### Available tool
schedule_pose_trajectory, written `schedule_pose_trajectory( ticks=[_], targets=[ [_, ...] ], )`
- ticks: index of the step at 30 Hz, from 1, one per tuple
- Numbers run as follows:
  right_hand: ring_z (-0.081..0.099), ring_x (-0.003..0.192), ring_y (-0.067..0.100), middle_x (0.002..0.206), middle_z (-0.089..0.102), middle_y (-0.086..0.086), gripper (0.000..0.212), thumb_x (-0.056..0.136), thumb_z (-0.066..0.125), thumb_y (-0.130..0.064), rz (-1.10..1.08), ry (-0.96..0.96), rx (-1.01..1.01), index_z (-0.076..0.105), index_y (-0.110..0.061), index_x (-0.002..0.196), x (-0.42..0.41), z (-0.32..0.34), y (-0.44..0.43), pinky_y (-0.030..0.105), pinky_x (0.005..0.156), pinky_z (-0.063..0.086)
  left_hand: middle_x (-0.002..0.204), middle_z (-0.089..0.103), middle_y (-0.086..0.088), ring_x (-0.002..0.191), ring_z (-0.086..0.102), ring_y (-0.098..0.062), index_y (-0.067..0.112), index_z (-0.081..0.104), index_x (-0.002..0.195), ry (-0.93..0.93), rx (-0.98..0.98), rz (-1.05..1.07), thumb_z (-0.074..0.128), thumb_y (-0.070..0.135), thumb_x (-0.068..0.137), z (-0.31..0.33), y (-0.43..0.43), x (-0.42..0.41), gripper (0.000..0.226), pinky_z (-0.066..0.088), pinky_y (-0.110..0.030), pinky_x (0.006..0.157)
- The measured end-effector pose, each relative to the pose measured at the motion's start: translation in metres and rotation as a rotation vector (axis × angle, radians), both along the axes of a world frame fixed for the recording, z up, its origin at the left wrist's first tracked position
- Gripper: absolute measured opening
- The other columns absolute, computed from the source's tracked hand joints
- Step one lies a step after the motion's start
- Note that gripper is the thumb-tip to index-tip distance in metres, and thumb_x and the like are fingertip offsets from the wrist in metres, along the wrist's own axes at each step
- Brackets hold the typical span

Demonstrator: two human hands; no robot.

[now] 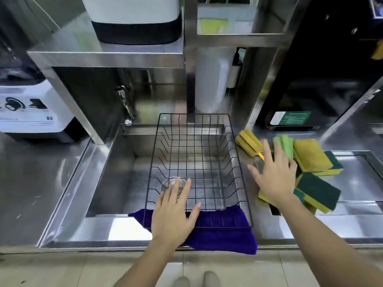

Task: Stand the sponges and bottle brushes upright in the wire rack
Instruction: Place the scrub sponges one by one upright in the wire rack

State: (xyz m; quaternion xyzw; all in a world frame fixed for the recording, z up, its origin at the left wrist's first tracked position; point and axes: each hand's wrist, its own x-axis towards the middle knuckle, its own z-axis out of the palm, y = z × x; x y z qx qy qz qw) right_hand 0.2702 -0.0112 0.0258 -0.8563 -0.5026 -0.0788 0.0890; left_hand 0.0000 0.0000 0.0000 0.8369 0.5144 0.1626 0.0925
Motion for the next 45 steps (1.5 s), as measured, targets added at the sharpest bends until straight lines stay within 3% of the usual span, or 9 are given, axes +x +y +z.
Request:
schedule_pose_trajectory(
  ticks=[4, 8, 19, 23, 25, 29, 33, 41, 45],
  targets=[
    [0.057, 0.112, 0.037, 0.126, 0.059, 0.021, 0.069, 0.083, 0.056, -0.052, -0.136, 0.049, -0.093, 0.045, -0.006, 0.133, 0.006, -0.011, -0.011, 0.047, 0.093, 0.038, 0.092, 0.072, -0.004, 0.078, 0.065, -0.022, 0.016, 0.065, 0.111, 0.134, -0.020, -0.005, 0.027, 0.058, 0.085, 0.000, -0.002, 0.001, 0.062, 0.048, -0.035, 0.072],
    [0.061, 0.103, 0.034, 0.104, 0.070, 0.019, 0.062, 0.090, 0.035, -0.059, -0.234, 0.123, -0.191, 0.057, -0.005, 0.112, 0.007, -0.013, -0.013, 0.043, 0.093, 0.035, 0.045, 0.054, 0.002, 0.040, 0.050, -0.020, 0.015, 0.060, 0.057, 0.148, 0.081, -0.064, 0.035, 0.055, 0.083, -0.001, -0.005, -0.001, 0.054, 0.033, -0.026, 0.046],
    [0.057, 0.105, 0.041, 0.102, 0.066, 0.023, 0.054, 0.092, 0.037, -0.053, -0.409, 0.548, 0.092, 0.058, -0.003, 0.085, 0.009, 0.028, 0.009, 0.048, 0.099, 0.035, 0.040, 0.046, 0.002, 0.035, 0.043, -0.019, 0.014, 0.049, 0.046, 0.103, 0.081, -0.094, 0.040, 0.052, 0.082, -0.004, -0.003, -0.001, 0.052, 0.025, -0.023, 0.042],
    [0.046, 0.074, 0.028, 0.065, 0.044, 0.002, 0.047, 0.093, 0.041, -0.047, -0.332, 0.911, 0.404, 0.036, -0.016, 0.059, -0.008, 0.080, 0.031, 0.041, 0.076, 0.039, 0.040, 0.047, 0.002, 0.036, 0.044, -0.019, 0.015, 0.049, 0.047, 0.109, 0.067, -0.092, 0.040, 0.051, 0.082, -0.004, -0.003, -0.001, 0.052, 0.024, -0.023, 0.043],
    [0.039, 0.066, 0.021, 0.063, 0.037, -0.001, 0.045, 0.092, 0.043, -0.048, -0.269, 1.046, 0.504, 0.035, -0.015, 0.062, -0.022, 0.100, 0.043, 0.036, 0.064, 0.031, 0.040, 0.047, 0.002, 0.035, 0.044, -0.019, 0.015, 0.049, 0.046, 0.105, 0.068, -0.091, 0.040, 0.051, 0.082, -0.004, -0.003, -0.001, 0.051, 0.024, -0.024, 0.042],
    [0.049, 0.083, 0.023, 0.083, 0.051, 0.004, 0.047, 0.092, 0.039, -0.054, -0.198, 1.243, 0.279, 0.048, -0.009, 0.101, -0.061, 0.099, 0.067, 0.033, 0.076, 0.036, 0.040, 0.047, 0.001, 0.036, 0.044, -0.021, 0.015, 0.048, 0.045, 0.100, 0.070, -0.082, 0.041, 0.051, 0.081, -0.006, -0.002, -0.001, 0.051, 0.028, -0.025, 0.041],
    [0.043, 0.127, 0.033, 0.141, 0.043, 0.014, 0.075, 0.093, 0.034, -0.056, -0.220, 1.287, -0.089, 0.020, -0.005, 0.146, -0.098, 0.057, 0.073, 0.041, 0.100, 0.036, 0.041, 0.049, 0.001, 0.037, 0.046, -0.021, 0.015, 0.049, 0.045, 0.103, 0.076, -0.064, 0.041, 0.052, 0.081, -0.006, -0.003, 0.000, 0.052, 0.033, -0.025, 0.041],
    [0.044, 0.129, 0.034, 0.144, 0.043, 0.017, 0.070, 0.091, 0.044, -0.051, -0.004, 1.114, -0.351, 0.024, -0.010, 0.144, -0.120, 0.004, 0.060, 0.046, 0.108, 0.037, 0.040, 0.048, 0.000, 0.036, 0.046, -0.020, 0.015, 0.048, 0.044, 0.082, 0.099, -0.038, 0.041, 0.052, 0.080, -0.003, -0.003, 0.001, 0.052, 0.030, -0.023, 0.041],
    [0.057, 0.104, 0.024, 0.128, 0.053, 0.011, 0.070, 0.087, 0.058, -0.045, 0.043, 1.219, -0.344, 0.029, -0.014, 0.143, -0.113, 0.004, 0.054, 0.034, 0.081, 0.051, 0.040, 0.049, 0.001, 0.037, 0.046, -0.020, 0.015, 0.049, 0.044, 0.072, 0.100, -0.037, 0.041, 0.053, 0.080, -0.005, -0.004, 0.000, 0.052, 0.026, -0.023, 0.043]
  ],
)
